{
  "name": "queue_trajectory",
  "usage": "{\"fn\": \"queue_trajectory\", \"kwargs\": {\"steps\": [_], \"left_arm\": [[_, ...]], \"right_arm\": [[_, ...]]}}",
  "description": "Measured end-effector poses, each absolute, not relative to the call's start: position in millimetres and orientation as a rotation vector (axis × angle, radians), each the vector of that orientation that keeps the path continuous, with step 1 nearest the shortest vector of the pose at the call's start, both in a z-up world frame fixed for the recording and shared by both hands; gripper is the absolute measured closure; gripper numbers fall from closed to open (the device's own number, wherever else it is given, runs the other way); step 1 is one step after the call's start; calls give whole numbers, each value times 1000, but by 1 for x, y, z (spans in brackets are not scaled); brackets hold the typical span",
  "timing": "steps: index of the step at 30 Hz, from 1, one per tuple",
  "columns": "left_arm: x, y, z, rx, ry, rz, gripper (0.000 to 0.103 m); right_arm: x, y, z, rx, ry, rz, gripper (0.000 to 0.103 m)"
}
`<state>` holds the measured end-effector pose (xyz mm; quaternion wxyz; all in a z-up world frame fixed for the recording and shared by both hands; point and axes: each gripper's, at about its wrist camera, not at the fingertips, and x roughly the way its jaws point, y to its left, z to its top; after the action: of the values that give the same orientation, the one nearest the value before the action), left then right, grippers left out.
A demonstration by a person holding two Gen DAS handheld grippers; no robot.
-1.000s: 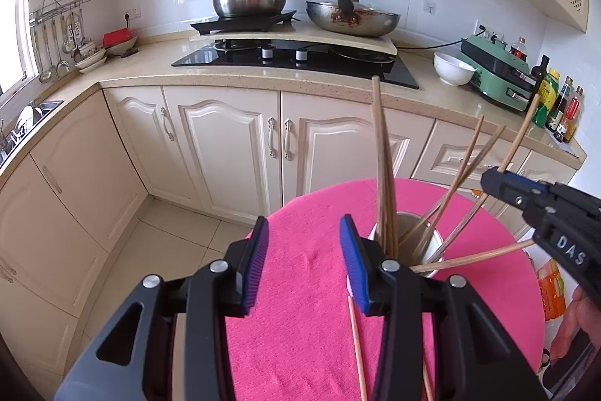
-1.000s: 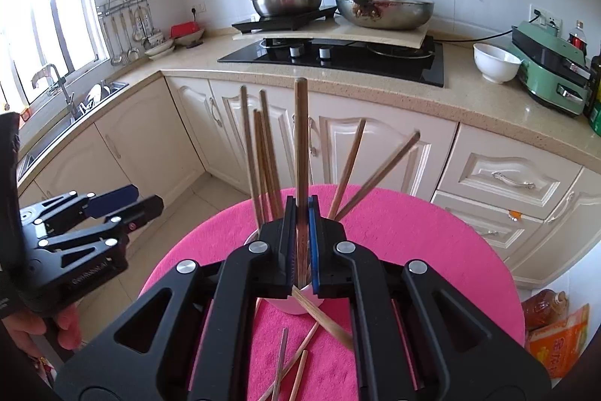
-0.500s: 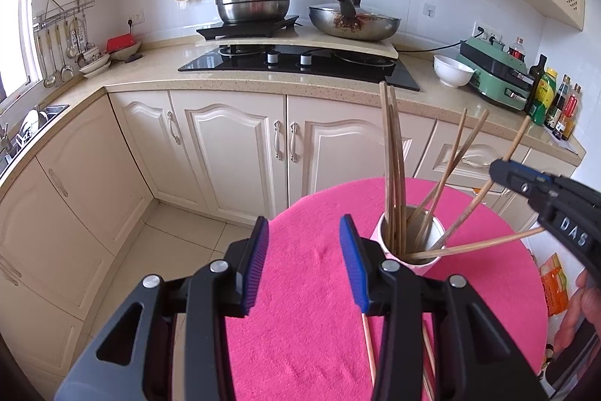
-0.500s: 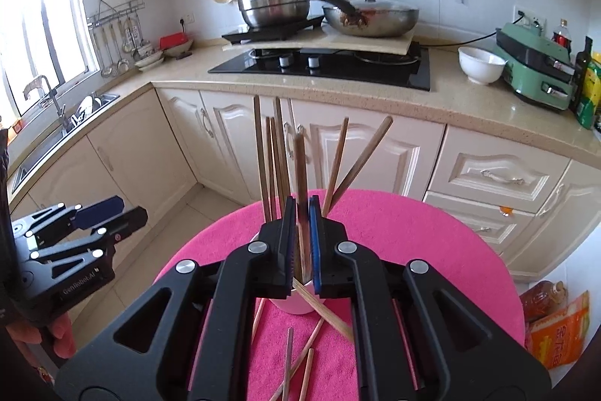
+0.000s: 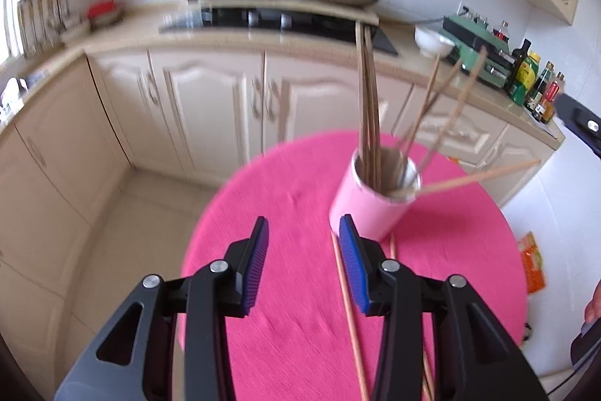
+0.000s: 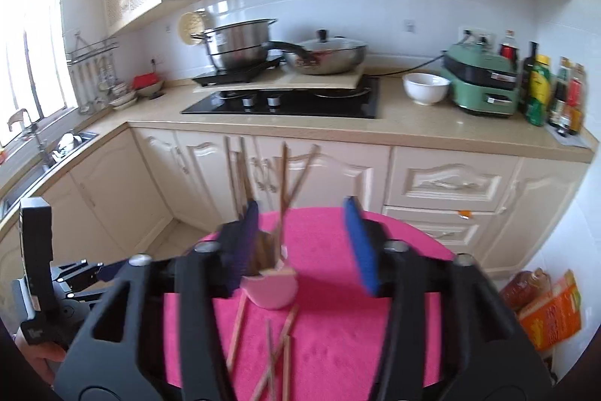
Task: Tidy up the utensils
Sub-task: 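Lower the left gripper to grasp a chopstick while the right gripper grasps another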
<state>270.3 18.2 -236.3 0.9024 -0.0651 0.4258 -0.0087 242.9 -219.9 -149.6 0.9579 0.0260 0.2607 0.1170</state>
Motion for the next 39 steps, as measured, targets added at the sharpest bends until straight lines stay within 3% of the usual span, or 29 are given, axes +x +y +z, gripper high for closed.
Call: {"fn": "queue_trajectory", "kwargs": {"steps": [7,17,21,29,31,32,33,39], "left_arm": [[276,11,-293,-208,1073,-28,64],[299,-25,-342,-142,1197,-77,64],[309,-28,-357,-136,1231,-74,64],[328,-38,-376,-97,1281,-45,64],[330,-42,-378,-60,1276,-24,74],[331,-42,-378,-45,1272,-12,88],[331,-42,-379,-46,1270,-12,94],[320,-24,-368,-151,1223,-30,97]], "right_arm": [[225,-244,-191,74,647,175,54],[235,-226,-282,68,942,266,55],[239,-213,-305,54,1024,323,69],[248,-199,-331,34,1150,397,73],[250,-196,-336,26,1174,404,74],[250,-196,-338,26,1182,407,75],[251,-195,-339,24,1193,408,76],[251,-184,-353,-5,1267,423,84]]}}
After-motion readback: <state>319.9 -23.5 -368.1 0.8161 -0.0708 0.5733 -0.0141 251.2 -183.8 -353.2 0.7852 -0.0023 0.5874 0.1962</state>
